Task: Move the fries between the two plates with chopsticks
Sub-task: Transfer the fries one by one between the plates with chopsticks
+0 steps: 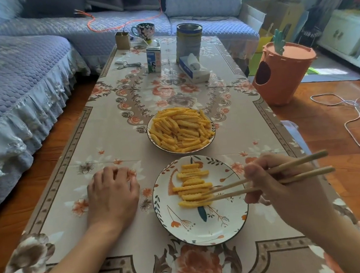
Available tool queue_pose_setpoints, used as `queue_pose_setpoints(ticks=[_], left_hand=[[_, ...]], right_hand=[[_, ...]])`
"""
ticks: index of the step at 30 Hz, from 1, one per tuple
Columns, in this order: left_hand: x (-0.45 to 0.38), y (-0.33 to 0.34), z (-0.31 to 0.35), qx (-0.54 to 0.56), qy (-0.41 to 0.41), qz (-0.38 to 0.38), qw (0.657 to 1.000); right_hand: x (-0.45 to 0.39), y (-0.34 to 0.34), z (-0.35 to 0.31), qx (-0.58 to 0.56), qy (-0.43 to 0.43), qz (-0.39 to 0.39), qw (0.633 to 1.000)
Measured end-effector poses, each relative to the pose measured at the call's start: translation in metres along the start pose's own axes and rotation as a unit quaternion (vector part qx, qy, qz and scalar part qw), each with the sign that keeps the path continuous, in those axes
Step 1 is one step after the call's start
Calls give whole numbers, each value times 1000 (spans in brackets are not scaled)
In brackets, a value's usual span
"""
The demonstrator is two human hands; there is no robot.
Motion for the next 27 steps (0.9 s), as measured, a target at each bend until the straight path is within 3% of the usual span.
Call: queue_pose_setpoints(ticks=[8,12,20,27], left_hand=[[0,0,0,-6,2,-3,1000],[-2,1,-2,-5,-3,-1,1000],[-2,1,-2,-8,-3,4,1000],[-2,1,-2,-2,-1,5,1000]], right_hand=[[-111,-2,23,-19,-7,108,994],[-145,28,39,20,-18,98,995],[-147,50,47,58,-41,88,994],[-125,12,20,-12,-18,115,993]])
Point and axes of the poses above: each hand's wrist, its own x-axis away from the middle knuckle, its own y-axis out of the palm, z = x × y, the point moved 9 cm from there along -x, towards the middle knuckle, and after that the axes turned 12 degrees about x, right-handed, at the moved point
